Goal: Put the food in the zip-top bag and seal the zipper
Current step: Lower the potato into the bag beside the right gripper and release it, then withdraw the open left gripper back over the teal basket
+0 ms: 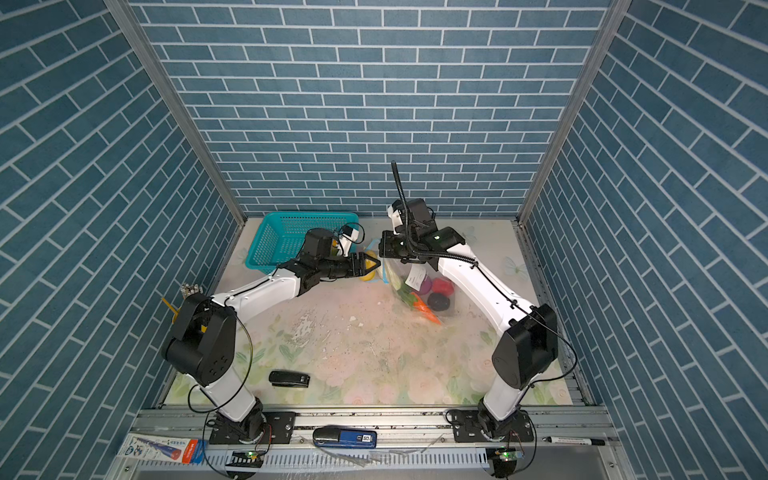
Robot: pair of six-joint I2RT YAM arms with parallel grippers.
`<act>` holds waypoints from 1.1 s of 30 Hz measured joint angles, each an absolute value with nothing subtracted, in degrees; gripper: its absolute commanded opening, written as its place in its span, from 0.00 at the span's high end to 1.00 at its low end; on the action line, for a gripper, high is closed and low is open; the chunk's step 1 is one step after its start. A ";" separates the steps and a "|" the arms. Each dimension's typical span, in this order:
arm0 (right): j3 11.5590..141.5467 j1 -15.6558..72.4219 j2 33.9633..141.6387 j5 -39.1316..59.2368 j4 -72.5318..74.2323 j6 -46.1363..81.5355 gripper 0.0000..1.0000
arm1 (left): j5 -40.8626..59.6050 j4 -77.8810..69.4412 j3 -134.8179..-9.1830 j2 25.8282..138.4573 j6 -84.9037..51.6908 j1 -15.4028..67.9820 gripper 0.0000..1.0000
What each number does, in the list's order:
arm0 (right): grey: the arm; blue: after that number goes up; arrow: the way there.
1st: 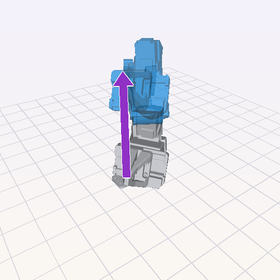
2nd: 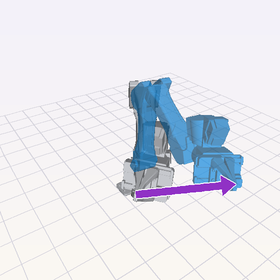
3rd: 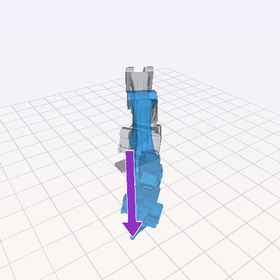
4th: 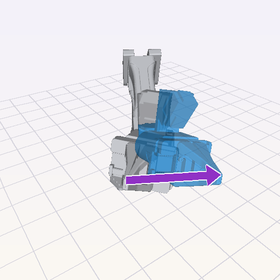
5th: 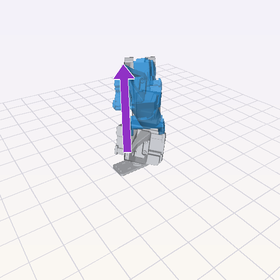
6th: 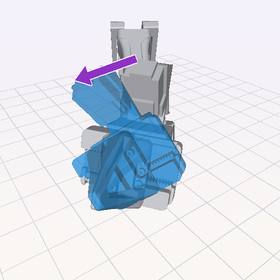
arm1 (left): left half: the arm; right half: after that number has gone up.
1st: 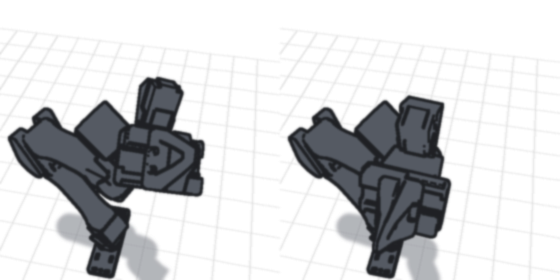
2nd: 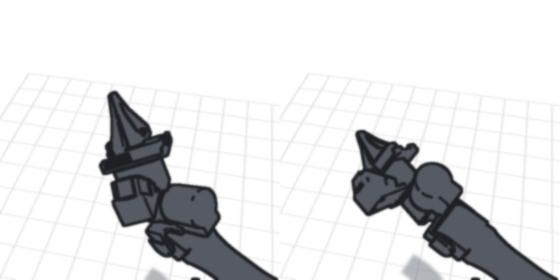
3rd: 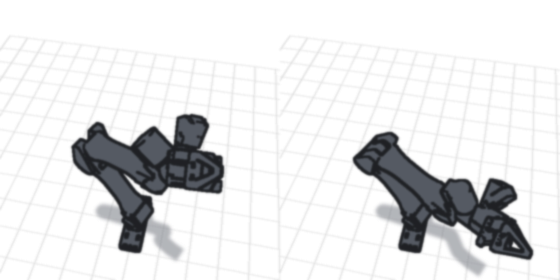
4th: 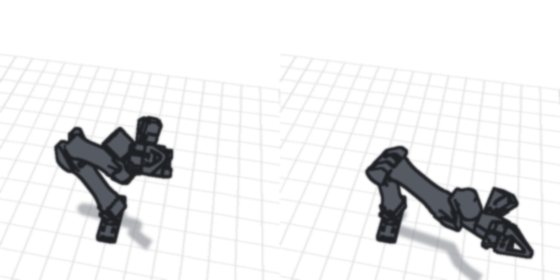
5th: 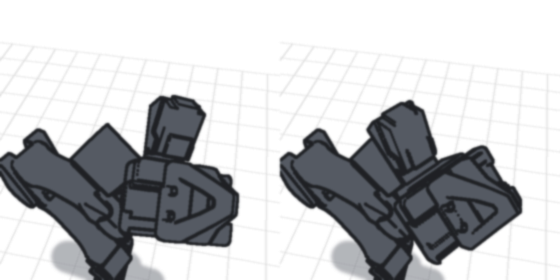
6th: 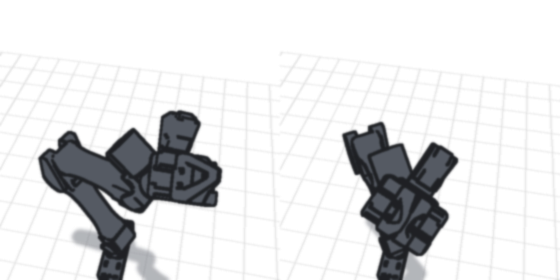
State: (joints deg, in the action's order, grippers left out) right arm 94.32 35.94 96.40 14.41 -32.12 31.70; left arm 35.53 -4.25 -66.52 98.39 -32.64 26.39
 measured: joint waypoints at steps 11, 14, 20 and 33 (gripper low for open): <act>94.30 35.94 96.40 14.41 -32.12 31.70 1.00 | 34.72 -3.62 -66.65 98.39 -31.42 26.52 0.26; 94.30 35.94 96.40 14.41 -32.12 31.70 1.00 | 34.54 -3.62 -66.65 98.37 -31.20 26.52 0.23; 94.30 35.94 96.40 14.41 -32.12 31.70 1.00 | 34.50 -3.62 -66.65 98.39 -31.07 26.52 0.22; 94.19 35.94 95.88 14.41 -32.10 31.70 1.00 | 34.39 -3.55 -66.63 98.30 -30.98 26.55 0.23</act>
